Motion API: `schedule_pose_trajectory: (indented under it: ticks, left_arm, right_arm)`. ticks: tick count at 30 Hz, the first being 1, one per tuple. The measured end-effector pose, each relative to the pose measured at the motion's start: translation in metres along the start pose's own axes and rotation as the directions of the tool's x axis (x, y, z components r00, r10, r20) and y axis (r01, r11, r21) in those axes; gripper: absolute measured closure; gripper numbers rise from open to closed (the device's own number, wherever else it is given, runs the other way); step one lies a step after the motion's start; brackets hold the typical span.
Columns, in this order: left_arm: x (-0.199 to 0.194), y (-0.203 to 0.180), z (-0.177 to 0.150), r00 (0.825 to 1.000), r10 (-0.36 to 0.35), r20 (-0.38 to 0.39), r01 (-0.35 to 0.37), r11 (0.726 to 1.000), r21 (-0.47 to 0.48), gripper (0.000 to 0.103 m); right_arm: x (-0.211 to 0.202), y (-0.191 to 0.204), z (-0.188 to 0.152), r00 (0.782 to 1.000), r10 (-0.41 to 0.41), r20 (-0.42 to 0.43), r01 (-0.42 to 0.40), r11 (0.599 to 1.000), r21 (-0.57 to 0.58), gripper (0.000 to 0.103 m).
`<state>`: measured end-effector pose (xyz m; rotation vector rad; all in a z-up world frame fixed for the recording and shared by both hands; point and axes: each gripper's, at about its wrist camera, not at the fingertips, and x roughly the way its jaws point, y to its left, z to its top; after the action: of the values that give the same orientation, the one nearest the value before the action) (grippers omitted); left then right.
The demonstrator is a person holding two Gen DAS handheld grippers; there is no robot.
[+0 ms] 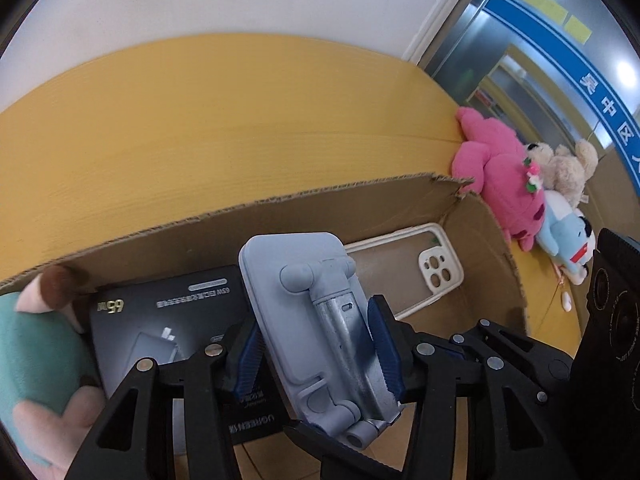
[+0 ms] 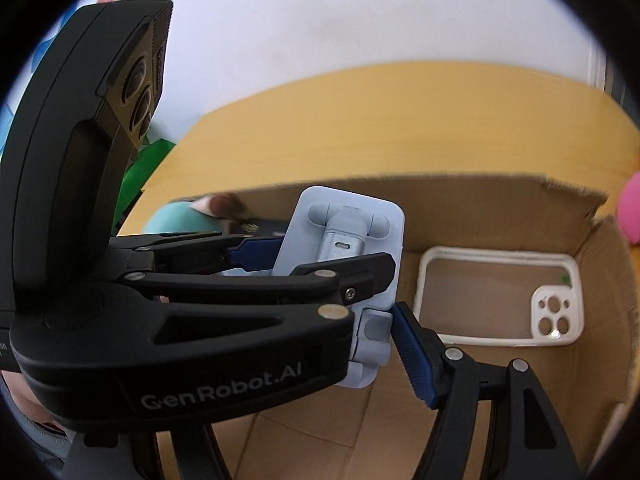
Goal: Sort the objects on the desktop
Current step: 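Carry the phone stand with the right gripper into the box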
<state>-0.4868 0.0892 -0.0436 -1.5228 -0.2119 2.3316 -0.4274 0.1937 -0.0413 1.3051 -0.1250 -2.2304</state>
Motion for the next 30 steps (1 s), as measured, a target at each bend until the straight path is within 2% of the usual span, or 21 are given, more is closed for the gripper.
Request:
schedule_pose_trajectory:
  ticks: [5, 15, 20, 25, 30]
  left_arm:
    - [0.018, -0.007, -0.003, 0.999, 0.019, -0.033, -0.018, 1.0, 0.023, 0.056]
    - [0.022, -0.019, -0.002, 0.996, 0.069, -0.059, -0.066, 0.997, 0.05, 0.057]
    - [0.023, -0.017, 0.001, 0.994, 0.075, -0.075, -0.073, 0.997, 0.031, 0.057]
    - [0.017, -0.013, 0.0, 0.994, 0.08, -0.076, -0.078, 0.997, 0.029, 0.056]
    - [-0.009, -0.006, -0.003, 0.994, 0.103, -0.023, -0.103, 0.994, 0.028, 0.058]
  right_arm:
    - [0.01, -0.016, -0.008, 0.999, 0.013, -0.038, -0.012, 0.999, 0.039, 0.034]
    - [0.009, -0.031, -0.022, 0.994, 0.085, -0.062, -0.078, 0.992, 0.099, 0.034]
    - [0.01, -0.037, -0.031, 0.993, 0.088, -0.079, -0.079, 0.991, 0.106, 0.034]
    - [0.008, -0.032, -0.036, 0.995, 0.064, -0.078, -0.058, 0.995, 0.076, 0.034]
    - [0.004, -0.019, -0.043, 0.997, -0.011, -0.074, 0.01, 1.0, -0.008, 0.034]
